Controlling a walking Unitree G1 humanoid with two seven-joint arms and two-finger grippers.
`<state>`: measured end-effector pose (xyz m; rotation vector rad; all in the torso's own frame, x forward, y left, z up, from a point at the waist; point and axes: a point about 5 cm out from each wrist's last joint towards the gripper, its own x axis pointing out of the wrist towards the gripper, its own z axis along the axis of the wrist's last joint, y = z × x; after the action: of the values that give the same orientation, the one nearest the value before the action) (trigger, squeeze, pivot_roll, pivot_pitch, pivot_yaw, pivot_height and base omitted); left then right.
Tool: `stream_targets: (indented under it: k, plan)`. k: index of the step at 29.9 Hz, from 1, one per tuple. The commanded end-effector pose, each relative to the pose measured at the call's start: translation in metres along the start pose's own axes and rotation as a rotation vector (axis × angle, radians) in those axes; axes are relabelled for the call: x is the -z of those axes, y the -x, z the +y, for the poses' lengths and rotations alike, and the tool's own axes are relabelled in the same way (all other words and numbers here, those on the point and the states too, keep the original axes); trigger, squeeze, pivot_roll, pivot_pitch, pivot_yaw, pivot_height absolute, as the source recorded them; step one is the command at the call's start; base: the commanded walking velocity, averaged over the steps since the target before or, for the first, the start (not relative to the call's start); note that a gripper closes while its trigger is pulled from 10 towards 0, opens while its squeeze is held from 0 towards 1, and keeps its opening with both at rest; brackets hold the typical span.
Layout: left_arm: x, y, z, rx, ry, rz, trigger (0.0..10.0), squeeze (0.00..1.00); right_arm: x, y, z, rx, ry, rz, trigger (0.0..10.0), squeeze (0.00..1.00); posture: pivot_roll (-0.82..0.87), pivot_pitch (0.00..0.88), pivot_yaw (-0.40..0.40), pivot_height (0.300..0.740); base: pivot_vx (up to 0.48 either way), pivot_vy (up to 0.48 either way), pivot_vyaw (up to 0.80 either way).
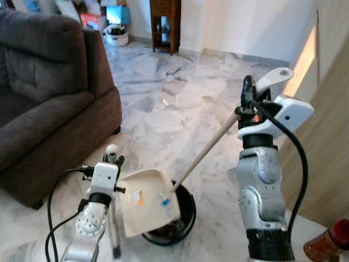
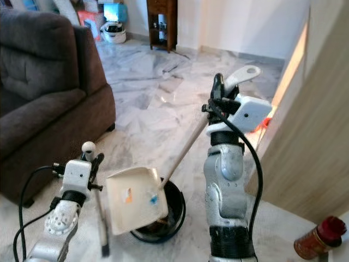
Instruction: Sweep floor
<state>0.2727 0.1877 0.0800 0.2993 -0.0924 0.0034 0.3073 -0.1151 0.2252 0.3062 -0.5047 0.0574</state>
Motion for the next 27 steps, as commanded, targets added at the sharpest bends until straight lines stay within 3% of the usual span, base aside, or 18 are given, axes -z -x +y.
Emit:
stream_targets:
  k: [1,16,23,27]
  plan:
    - [-0.009,-0.005,0.001,0.000,-0.020,-0.046,10.0,0.00,-0.015,-0.004,0.000,0.012,-0.045,-0.070,10.0,0.00,0.12,0.000,0.045,0.740,0.334,0.000,0.00]
    - [-0.011,-0.006,0.000,0.002,-0.017,-0.052,10.0,0.00,-0.015,-0.004,-0.001,0.019,-0.051,-0.068,10.0,0.00,0.12,0.000,0.047,0.740,0.325,0.000,0.00]
    - [-0.013,-0.006,-0.002,0.006,-0.010,-0.065,10.0,0.00,-0.017,-0.004,0.003,0.008,-0.061,-0.079,10.0,0.00,0.12,0.001,0.047,0.740,0.000,0.000,0.00]
    - [-0.013,-0.005,-0.002,0.006,-0.010,-0.067,10.0,0.00,-0.019,-0.001,0.013,-0.059,-0.042,-0.090,10.0,0.00,0.12,0.007,0.048,0.740,0.000,0.000,0.00]
